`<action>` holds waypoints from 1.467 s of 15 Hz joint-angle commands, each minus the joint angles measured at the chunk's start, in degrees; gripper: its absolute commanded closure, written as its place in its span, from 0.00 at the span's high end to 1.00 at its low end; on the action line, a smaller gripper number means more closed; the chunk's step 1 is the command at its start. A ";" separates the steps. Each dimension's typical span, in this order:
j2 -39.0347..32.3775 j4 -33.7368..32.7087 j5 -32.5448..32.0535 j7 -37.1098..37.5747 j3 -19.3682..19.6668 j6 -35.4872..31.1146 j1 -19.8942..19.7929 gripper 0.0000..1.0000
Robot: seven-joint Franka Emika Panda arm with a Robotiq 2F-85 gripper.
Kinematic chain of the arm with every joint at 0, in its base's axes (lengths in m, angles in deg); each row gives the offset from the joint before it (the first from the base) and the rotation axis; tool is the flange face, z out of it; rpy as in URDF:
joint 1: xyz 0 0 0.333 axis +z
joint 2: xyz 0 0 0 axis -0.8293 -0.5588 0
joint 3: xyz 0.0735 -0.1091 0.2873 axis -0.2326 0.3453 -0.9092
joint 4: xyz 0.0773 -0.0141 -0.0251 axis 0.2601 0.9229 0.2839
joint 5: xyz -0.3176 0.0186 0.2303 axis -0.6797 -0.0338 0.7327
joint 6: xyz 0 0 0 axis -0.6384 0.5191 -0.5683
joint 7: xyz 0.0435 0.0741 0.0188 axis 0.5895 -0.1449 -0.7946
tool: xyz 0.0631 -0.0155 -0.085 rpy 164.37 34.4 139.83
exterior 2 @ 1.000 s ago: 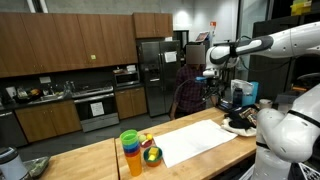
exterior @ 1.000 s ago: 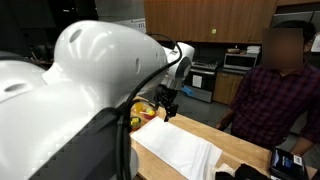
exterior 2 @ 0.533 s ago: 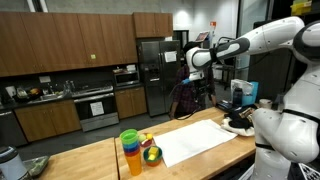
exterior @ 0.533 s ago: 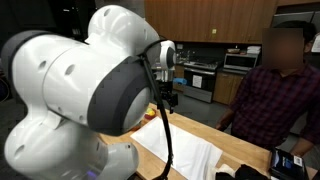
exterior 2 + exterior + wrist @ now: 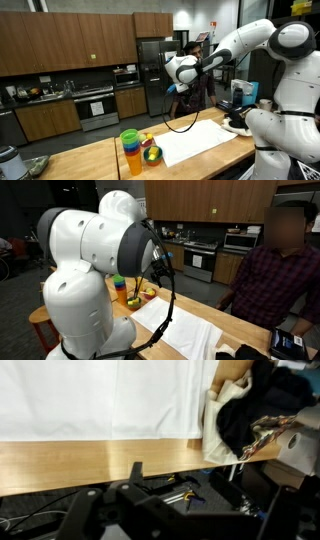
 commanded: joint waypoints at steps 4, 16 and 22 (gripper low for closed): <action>1.42 2.09 -3.47 0.04 2.35 -18.98 4.13 1.00; -2.54 1.02 -0.80 -0.44 8.43 -21.23 13.81 1.00; -10.67 -1.29 14.88 0.97 16.59 -37.02 21.54 1.00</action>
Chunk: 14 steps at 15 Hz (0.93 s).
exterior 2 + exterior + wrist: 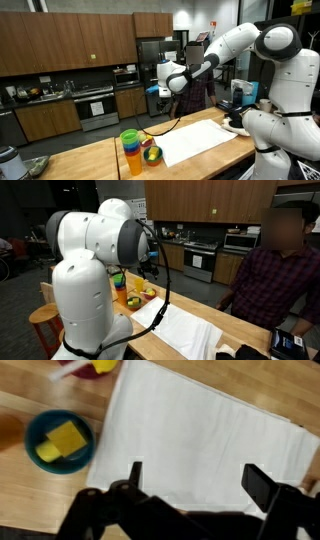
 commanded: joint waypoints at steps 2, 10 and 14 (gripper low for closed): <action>-8.05 -1.41 13.70 0.38 5.23 -8.43 2.56 1.00; -12.52 -0.50 19.69 -0.26 -11.24 -9.31 -15.95 1.00; -12.63 -0.69 19.65 -0.25 -11.14 -9.32 -15.75 1.00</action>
